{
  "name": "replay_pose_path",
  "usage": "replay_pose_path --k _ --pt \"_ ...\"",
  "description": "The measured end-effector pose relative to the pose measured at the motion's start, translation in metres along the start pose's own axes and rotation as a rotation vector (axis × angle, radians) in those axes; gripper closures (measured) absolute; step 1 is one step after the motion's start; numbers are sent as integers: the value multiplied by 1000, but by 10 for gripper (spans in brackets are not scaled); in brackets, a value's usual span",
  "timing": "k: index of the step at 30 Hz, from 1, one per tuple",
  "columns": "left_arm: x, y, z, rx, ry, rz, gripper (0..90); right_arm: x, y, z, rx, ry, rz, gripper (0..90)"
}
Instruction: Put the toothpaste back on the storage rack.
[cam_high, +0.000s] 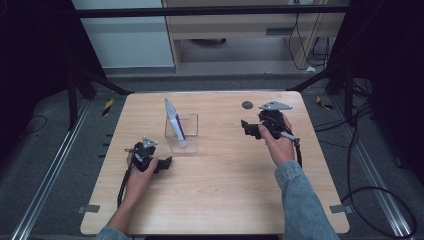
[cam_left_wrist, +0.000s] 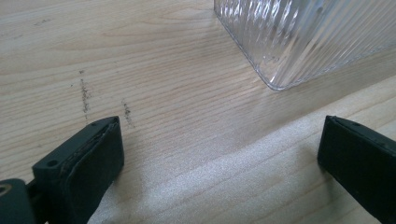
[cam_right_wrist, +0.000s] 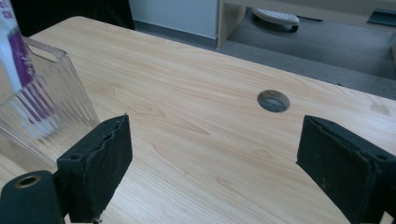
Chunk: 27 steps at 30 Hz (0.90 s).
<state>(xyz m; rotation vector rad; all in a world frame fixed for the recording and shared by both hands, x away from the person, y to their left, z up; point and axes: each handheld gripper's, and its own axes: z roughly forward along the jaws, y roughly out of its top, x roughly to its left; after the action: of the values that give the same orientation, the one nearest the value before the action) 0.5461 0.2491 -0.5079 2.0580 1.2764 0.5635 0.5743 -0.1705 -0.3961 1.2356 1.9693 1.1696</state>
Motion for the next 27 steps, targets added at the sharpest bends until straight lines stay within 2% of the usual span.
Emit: replay_pose_path --k 10,12,22,25,27 --pt "0 0 0 0 -1 0 0 -30 -29 -9 45 -73 10 103" --pt "0 0 0 0 -1 0 0 -35 -37 -8 73 -97 -1 103" --pt "0 0 0 0 -1 0 0 -57 -70 -3 150 -113 62 107" --pt "0 0 0 0 -1 0 0 -61 -77 -2 153 -109 88 108" --pt "0 0 0 0 -1 0 0 -65 -82 0 168 -121 87 108"
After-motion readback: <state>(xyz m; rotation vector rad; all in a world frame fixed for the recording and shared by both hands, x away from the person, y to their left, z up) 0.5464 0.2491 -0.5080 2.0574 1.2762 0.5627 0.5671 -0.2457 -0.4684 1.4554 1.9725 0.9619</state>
